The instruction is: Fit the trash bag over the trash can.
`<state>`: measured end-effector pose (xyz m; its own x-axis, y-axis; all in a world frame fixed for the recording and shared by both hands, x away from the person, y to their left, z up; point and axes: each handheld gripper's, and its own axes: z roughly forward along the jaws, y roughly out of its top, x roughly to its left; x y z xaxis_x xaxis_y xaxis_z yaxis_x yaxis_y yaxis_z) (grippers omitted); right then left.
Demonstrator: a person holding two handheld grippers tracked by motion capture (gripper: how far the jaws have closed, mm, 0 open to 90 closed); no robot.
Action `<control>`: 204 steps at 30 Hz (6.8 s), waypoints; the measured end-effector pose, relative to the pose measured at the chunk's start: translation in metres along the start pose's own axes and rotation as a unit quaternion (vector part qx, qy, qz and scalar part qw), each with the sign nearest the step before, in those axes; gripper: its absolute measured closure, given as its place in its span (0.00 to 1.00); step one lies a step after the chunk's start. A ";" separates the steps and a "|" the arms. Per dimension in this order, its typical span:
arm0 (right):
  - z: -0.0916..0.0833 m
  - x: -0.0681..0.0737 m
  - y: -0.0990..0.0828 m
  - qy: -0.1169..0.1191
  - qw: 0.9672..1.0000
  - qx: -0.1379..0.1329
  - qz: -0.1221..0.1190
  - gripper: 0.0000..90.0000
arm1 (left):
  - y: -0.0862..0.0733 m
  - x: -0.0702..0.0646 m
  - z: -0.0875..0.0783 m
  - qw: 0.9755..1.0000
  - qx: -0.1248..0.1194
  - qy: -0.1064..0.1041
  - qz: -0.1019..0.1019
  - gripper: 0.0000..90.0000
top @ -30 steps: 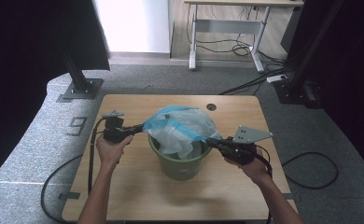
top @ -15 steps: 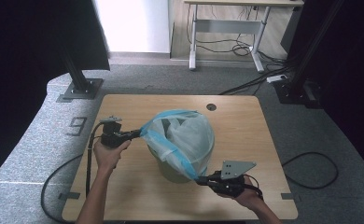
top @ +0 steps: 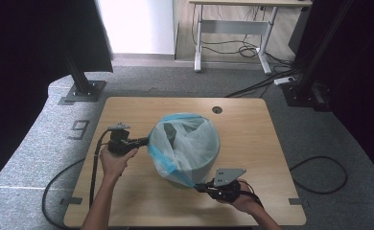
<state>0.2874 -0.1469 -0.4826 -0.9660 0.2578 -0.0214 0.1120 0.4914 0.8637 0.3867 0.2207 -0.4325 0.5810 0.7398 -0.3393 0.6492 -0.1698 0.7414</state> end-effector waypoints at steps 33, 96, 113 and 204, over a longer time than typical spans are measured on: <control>-0.090 -0.116 0.054 -0.182 0.969 -0.139 0.092 0.56 | 0.020 0.004 0.001 0.999 -0.045 0.024 -0.014 1.00; -0.046 -0.168 0.011 -0.223 0.935 -0.120 0.247 0.68 | -0.011 0.021 0.038 0.999 0.038 0.022 -0.019 1.00; -0.083 -0.078 -0.014 -0.126 0.969 -0.148 0.156 0.52 | -0.021 0.023 0.043 0.998 0.049 0.023 -0.024 0.99; -0.081 -0.047 -0.090 -0.162 0.966 -0.114 0.164 0.42 | 0.117 -0.148 0.129 0.907 0.278 -0.088 0.304 0.40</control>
<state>0.3040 -0.2706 -0.5186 -0.7588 0.6342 0.1483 0.3101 0.1515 0.9385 0.4398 0.0072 -0.3695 0.9523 0.2918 -0.0889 0.3008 -0.8498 0.4329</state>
